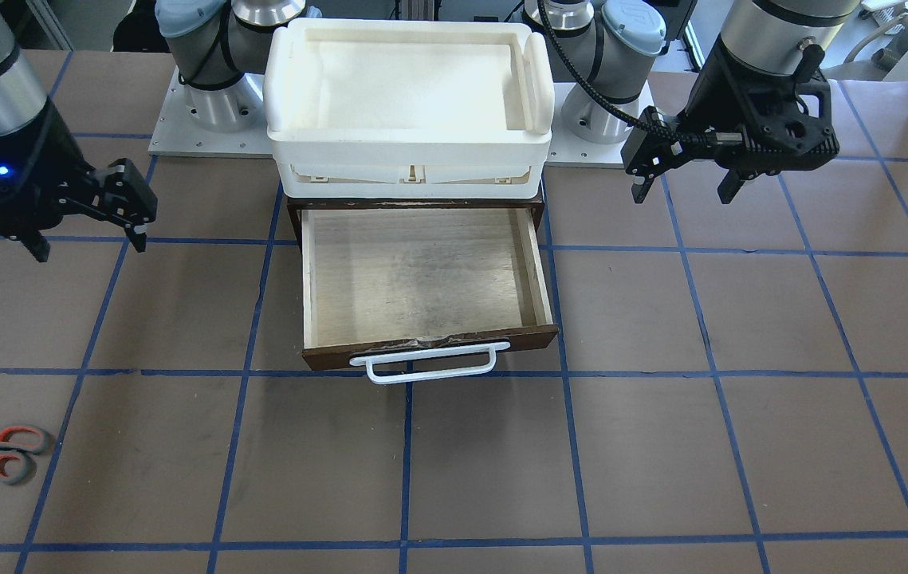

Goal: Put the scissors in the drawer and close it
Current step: 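Move the right gripper over the grey-and-orange scissors and lower it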

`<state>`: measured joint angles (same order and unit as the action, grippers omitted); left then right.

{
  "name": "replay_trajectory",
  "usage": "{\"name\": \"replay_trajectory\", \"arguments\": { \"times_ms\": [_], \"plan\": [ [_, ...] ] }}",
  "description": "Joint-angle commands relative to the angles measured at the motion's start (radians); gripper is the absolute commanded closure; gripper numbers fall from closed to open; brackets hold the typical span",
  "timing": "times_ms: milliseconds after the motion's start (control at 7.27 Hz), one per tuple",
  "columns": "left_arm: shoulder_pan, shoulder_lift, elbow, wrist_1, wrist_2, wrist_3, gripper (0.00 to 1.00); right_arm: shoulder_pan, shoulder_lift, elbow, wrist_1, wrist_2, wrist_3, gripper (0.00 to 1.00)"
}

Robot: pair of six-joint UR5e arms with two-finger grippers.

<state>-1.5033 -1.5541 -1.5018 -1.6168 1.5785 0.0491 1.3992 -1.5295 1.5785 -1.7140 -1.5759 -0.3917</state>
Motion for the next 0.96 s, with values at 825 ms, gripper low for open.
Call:
{"name": "replay_trajectory", "arguments": {
  "times_ms": [825],
  "plan": [
    [0.000, 0.000, 0.000, -0.002, -0.003, -0.002, 0.00, -0.311, 0.302, 0.000, -0.279, -0.007, -1.338, 0.00]
  ]
}}
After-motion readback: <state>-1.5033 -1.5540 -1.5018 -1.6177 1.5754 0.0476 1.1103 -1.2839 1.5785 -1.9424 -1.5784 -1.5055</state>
